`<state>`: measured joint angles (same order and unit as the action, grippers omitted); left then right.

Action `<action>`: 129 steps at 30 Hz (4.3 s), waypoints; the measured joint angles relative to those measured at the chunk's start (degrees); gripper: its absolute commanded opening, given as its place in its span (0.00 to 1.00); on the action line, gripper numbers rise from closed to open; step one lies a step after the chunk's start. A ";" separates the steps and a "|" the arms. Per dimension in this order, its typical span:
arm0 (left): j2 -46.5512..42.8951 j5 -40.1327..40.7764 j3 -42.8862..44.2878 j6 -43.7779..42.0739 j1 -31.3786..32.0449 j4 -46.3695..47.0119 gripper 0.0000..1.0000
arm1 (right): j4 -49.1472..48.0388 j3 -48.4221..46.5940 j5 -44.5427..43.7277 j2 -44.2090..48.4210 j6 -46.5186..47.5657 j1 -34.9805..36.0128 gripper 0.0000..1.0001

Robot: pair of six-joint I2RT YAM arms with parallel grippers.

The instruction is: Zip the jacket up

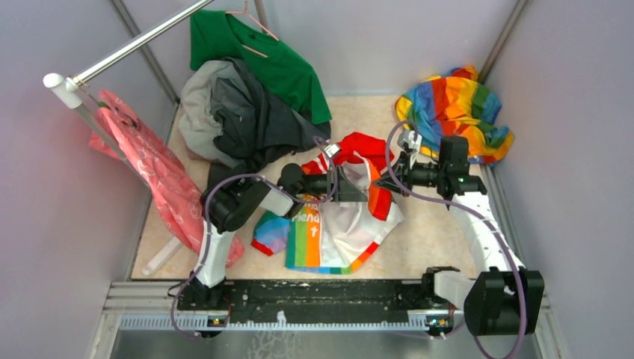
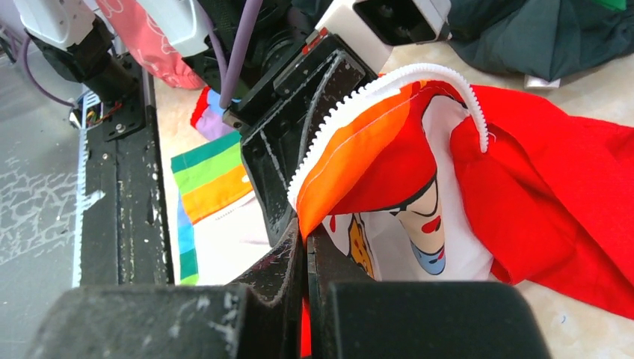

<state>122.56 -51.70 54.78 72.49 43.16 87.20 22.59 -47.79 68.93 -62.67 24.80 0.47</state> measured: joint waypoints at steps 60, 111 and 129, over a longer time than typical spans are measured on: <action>-5.53 -10.08 0.24 5.97 -5.01 -21.38 0.00 | -11.43 4.20 -19.47 -2.80 -0.79 19.08 0.00; -6.16 -1.92 5.40 -14.97 -0.50 -46.77 0.00 | -22.21 8.50 -9.40 -5.03 -24.55 6.08 0.00; -14.80 -4.98 1.46 -26.25 2.75 -44.04 0.48 | -24.11 8.11 -0.07 -4.24 -21.05 5.79 0.00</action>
<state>107.77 -56.69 56.25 46.24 45.91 43.16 -1.52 -39.68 68.86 -66.92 3.75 6.26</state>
